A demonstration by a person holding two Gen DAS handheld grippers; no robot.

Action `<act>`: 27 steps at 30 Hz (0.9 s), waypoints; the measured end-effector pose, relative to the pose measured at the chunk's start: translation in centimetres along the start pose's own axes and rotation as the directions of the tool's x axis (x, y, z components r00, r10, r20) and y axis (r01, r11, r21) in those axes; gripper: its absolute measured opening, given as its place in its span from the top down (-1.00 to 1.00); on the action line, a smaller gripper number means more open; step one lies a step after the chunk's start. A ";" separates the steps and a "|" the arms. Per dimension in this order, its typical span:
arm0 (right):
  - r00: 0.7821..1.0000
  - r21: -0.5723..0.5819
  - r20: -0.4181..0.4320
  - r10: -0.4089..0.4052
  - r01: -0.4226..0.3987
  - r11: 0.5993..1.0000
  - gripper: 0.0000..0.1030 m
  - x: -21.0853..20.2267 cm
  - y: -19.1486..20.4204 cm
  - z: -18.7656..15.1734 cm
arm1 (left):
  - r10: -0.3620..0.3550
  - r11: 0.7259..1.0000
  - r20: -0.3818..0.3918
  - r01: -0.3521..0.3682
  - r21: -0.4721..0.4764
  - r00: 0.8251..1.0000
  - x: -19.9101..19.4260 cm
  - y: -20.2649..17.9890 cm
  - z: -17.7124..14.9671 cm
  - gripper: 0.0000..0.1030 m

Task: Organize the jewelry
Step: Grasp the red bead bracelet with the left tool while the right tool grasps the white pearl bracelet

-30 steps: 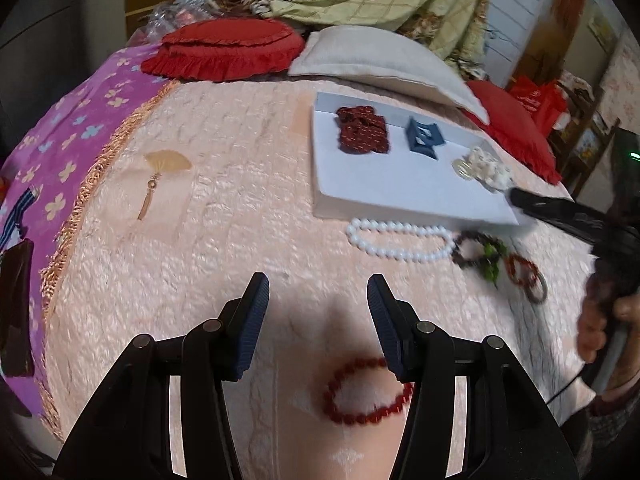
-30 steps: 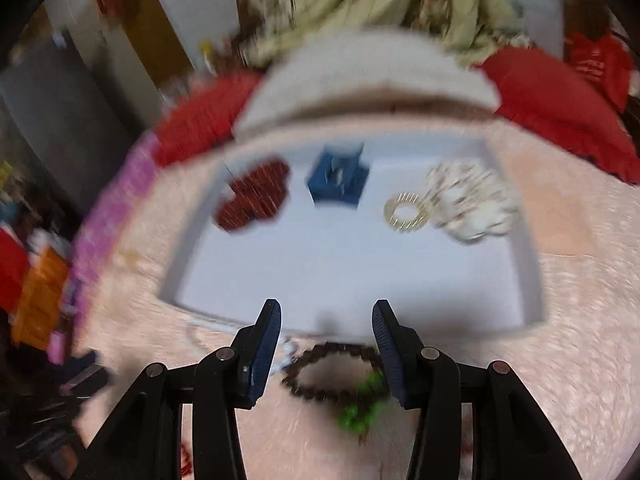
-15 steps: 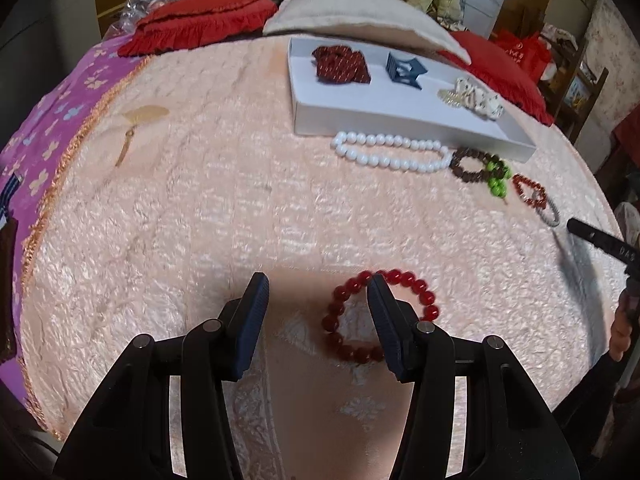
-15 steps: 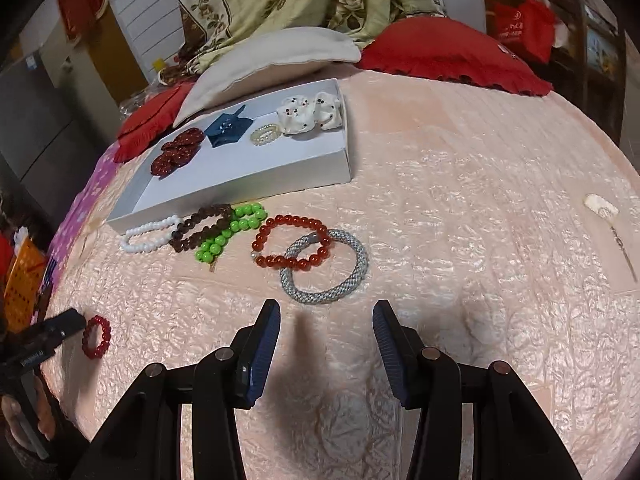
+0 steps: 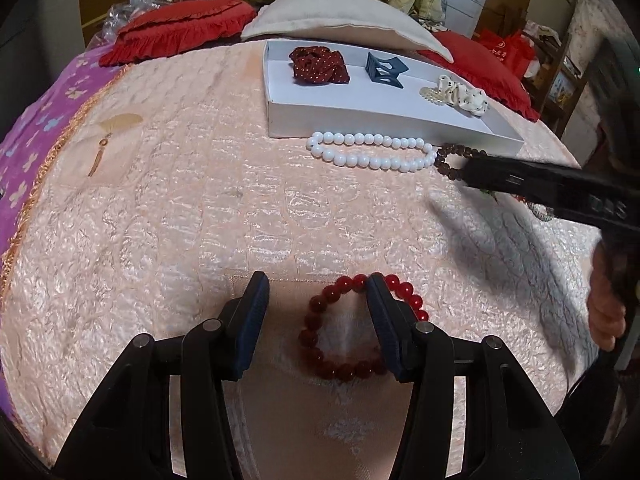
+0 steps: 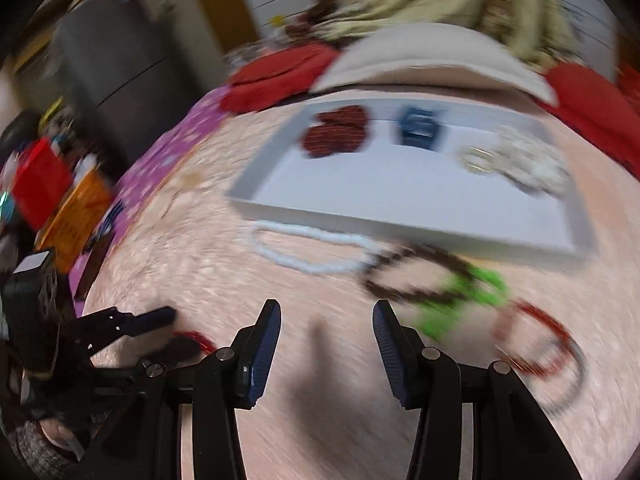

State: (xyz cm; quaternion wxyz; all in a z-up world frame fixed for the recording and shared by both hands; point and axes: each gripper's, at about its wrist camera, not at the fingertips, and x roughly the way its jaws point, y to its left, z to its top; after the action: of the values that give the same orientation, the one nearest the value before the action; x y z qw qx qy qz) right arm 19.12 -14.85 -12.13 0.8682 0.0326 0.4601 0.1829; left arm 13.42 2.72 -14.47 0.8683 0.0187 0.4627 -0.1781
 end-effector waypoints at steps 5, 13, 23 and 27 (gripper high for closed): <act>0.997 -0.098 -0.077 0.003 -0.011 0.995 0.11 4.3 2.3 1.8 | -0.075 0.997 0.020 0.075 -0.036 0.997 -0.4 1.1 -0.5 0.23; 0.992 -0.175 -0.112 -0.053 0.032 0.984 0.15 7.1 3.0 3.0 | -0.079 0.997 0.055 0.080 -0.006 0.995 -0.5 0.5 -1.0 0.22; 0.995 -0.230 -0.090 -0.036 0.014 0.973 0.24 6.3 4.8 4.0 | -0.089 0.996 0.052 0.090 -0.023 0.995 -0.8 0.6 -1.5 0.71; 0.990 -0.245 -0.130 -0.049 0.015 0.969 0.24 8.1 5.0 4.5 | -0.102 0.994 0.054 0.104 -0.033 0.993 -0.9 0.8 -1.6 0.73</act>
State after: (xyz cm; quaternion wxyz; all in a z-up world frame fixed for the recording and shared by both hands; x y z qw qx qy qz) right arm 25.42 -6.85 -14.77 0.8354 -0.0942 0.4923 0.2257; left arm 11.93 4.02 -14.79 0.8699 -0.0252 0.4432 -0.2148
